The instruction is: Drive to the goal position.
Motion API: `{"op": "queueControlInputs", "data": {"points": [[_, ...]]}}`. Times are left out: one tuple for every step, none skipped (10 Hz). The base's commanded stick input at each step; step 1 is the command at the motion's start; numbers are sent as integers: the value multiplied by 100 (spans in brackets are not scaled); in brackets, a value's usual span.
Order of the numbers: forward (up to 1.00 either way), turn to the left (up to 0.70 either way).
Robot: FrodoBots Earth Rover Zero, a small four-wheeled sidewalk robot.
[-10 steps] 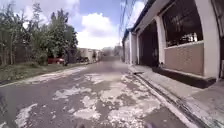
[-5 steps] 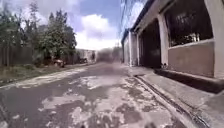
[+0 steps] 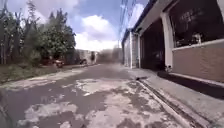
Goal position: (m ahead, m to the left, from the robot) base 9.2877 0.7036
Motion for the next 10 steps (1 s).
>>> {"op": "queueControlInputs", "data": {"points": [[70, 11], [70, 10], [70, 8], [70, 0], [70, 0], [70, 0], [70, 0], [70, 0], [70, 0], [70, 0]]}}
